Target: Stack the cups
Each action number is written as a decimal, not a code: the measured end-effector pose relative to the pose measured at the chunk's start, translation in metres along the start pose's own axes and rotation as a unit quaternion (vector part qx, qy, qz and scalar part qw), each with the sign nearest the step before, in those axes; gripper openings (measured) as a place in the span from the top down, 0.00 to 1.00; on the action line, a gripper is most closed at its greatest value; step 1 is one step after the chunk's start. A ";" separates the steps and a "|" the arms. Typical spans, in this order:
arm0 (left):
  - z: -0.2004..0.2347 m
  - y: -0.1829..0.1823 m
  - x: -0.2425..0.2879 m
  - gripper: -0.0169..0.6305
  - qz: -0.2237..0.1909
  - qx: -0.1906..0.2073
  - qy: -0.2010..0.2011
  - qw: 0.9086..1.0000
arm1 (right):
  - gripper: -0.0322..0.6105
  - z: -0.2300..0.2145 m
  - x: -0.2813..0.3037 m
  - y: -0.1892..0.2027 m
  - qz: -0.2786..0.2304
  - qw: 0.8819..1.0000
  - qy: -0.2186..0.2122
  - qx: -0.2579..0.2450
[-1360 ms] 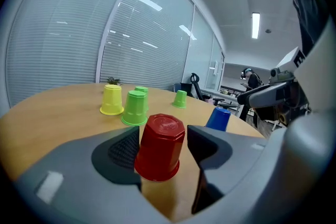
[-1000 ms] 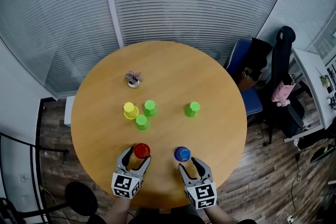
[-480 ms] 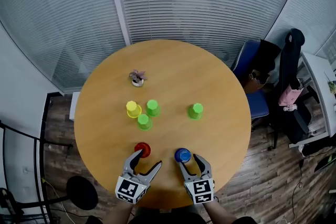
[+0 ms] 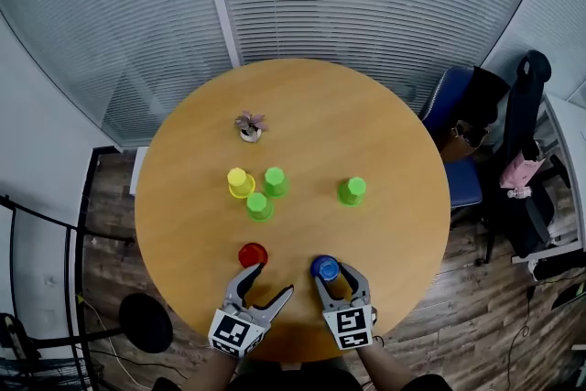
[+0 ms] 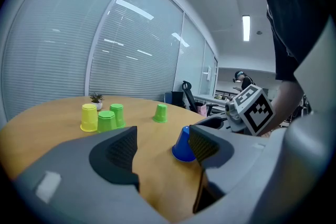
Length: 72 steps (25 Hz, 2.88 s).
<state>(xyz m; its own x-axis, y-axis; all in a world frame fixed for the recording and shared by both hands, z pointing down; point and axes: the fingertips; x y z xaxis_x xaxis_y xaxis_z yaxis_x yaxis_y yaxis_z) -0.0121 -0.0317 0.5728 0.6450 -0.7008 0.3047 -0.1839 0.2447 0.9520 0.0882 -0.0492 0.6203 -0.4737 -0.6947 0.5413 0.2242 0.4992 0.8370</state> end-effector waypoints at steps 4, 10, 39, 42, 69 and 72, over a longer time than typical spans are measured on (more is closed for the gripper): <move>0.003 0.000 -0.005 0.51 0.001 -0.013 -0.008 1.000 | 0.62 0.007 0.002 -0.010 -0.010 1.000 -0.012 -0.005; 0.015 -0.001 -0.020 0.51 -0.005 -0.016 -0.032 0.999 | 0.62 0.034 0.018 -0.029 -0.021 0.999 -0.044 -0.019; 0.048 0.017 -0.056 0.52 -0.005 -0.043 -0.068 0.997 | 0.58 0.079 0.068 -0.045 -0.009 0.995 -0.087 -0.043; 0.041 0.006 -0.050 0.51 -0.009 -0.041 -0.052 0.998 | 0.58 0.072 0.059 -0.051 -0.020 0.996 -0.079 -0.033; -0.045 -0.058 0.070 0.52 -0.038 -0.007 0.063 0.997 | 0.58 -0.082 0.011 -0.069 -0.063 0.997 0.015 0.040; -0.049 -0.062 0.085 0.51 -0.035 -0.011 0.062 0.997 | 0.58 -0.101 0.019 -0.073 -0.063 0.997 0.014 0.037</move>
<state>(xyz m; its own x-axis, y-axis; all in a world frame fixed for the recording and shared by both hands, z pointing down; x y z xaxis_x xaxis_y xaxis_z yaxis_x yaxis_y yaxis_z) 0.0909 -0.0738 0.5380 0.7425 -0.6293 0.2294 -0.1194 0.2127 0.9698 0.1488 -0.1511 0.5777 -0.4703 -0.7679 0.4350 0.1006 0.4430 0.8909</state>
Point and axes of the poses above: the fingertips, and each gripper's own axes: x forward along the fingers, z to its left, y out of its underside, and after that the axes turned 6 degrees about x, right-handed
